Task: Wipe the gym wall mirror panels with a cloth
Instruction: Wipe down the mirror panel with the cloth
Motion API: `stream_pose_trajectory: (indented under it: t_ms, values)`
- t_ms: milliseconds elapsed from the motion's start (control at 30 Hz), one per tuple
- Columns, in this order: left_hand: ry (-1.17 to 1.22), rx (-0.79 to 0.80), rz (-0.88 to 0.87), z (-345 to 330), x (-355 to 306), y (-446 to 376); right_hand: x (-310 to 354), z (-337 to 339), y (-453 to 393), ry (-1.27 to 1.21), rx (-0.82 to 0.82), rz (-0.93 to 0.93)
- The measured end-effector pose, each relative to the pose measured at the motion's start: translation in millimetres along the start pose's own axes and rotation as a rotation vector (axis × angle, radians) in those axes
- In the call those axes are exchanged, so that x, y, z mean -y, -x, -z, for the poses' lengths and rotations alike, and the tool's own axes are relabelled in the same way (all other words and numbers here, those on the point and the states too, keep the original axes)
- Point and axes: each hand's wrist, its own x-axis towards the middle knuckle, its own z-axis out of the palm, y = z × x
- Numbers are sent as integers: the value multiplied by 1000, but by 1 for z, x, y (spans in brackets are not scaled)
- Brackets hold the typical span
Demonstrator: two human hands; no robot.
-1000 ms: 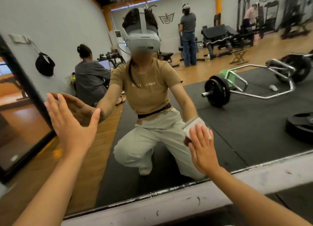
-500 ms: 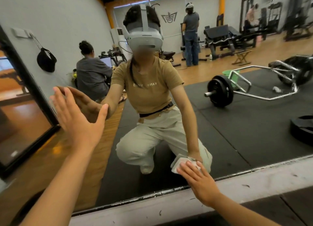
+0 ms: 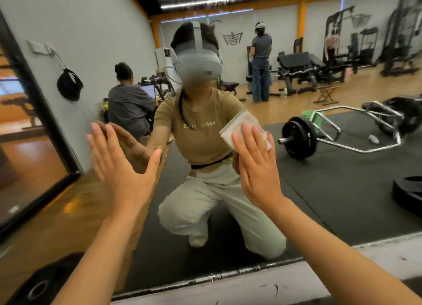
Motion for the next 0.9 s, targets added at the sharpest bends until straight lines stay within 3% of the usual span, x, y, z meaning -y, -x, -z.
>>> stream_pose_trajectory:
  t_ms: [67,167,267,367,567,700,800,900]
  values:
    - [-1,10,6,0,-1,0,4,-15,60,45,154,87]
    - [-25,37,4,0,2,0,1,-25,169,246,524,441]
    - [-50,56,1,1,3,-1,-11,-22,208,378,752,682]
    - [-61,62,-15,3,5,-1,-12,-19,163,334,668,703]
    - [-77,89,-12,1,6,-2,17,-8,-15,73,87,174]
    - [-90,111,-42,4,11,-3,37,-20,-41,23,-103,-22]
    - [-96,116,-80,7,18,-3,46,-47,26,67,26,96]
    - [-138,114,-113,8,20,-4,46,-61,133,266,377,541]
